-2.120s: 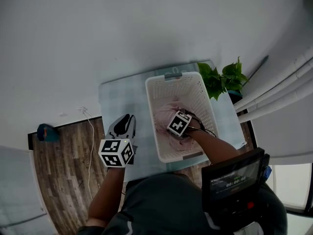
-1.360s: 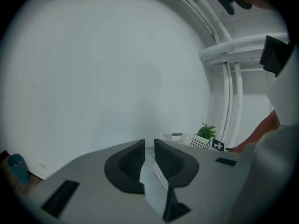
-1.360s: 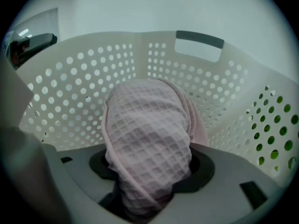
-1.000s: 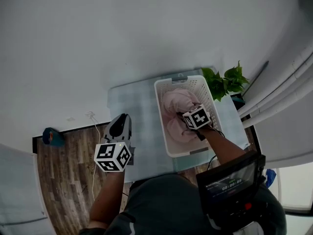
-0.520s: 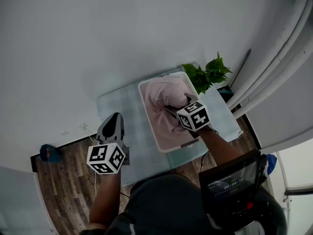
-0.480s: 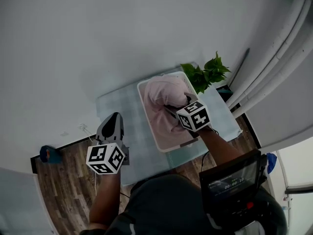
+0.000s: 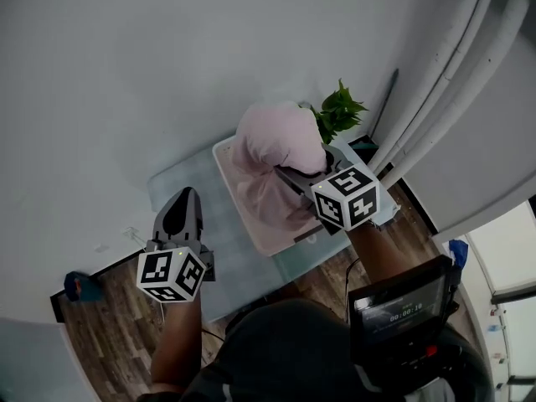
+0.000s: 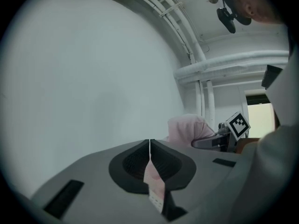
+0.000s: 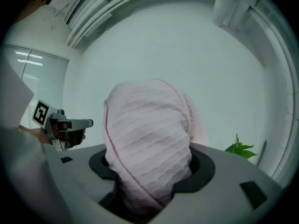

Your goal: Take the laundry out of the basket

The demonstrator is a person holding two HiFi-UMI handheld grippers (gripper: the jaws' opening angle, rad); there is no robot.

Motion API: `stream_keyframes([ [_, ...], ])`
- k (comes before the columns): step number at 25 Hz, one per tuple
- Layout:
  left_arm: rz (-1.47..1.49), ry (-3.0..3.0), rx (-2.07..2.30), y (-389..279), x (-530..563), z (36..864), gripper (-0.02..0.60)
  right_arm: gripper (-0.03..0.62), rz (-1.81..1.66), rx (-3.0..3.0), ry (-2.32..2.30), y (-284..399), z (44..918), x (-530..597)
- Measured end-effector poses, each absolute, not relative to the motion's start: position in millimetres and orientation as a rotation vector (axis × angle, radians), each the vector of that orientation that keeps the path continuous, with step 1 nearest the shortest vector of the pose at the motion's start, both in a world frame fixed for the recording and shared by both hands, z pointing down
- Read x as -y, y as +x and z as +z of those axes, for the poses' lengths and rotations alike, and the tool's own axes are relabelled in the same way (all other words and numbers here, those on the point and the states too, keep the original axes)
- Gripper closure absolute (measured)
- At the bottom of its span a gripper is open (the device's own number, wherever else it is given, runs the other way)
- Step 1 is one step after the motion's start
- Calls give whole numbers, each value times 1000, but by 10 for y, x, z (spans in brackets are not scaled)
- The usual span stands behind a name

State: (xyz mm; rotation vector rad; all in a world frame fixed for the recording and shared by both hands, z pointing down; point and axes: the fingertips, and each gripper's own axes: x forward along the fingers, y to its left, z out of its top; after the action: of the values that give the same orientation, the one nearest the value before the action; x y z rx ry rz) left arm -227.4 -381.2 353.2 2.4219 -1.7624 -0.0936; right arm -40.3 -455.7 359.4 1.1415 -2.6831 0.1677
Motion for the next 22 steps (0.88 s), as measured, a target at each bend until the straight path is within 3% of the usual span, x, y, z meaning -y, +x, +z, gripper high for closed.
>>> stream_keyframes([
  [22,-165,2691,1349,-878,3790,3002,571,289,-31,2689,1789,1642,1587,3540],
])
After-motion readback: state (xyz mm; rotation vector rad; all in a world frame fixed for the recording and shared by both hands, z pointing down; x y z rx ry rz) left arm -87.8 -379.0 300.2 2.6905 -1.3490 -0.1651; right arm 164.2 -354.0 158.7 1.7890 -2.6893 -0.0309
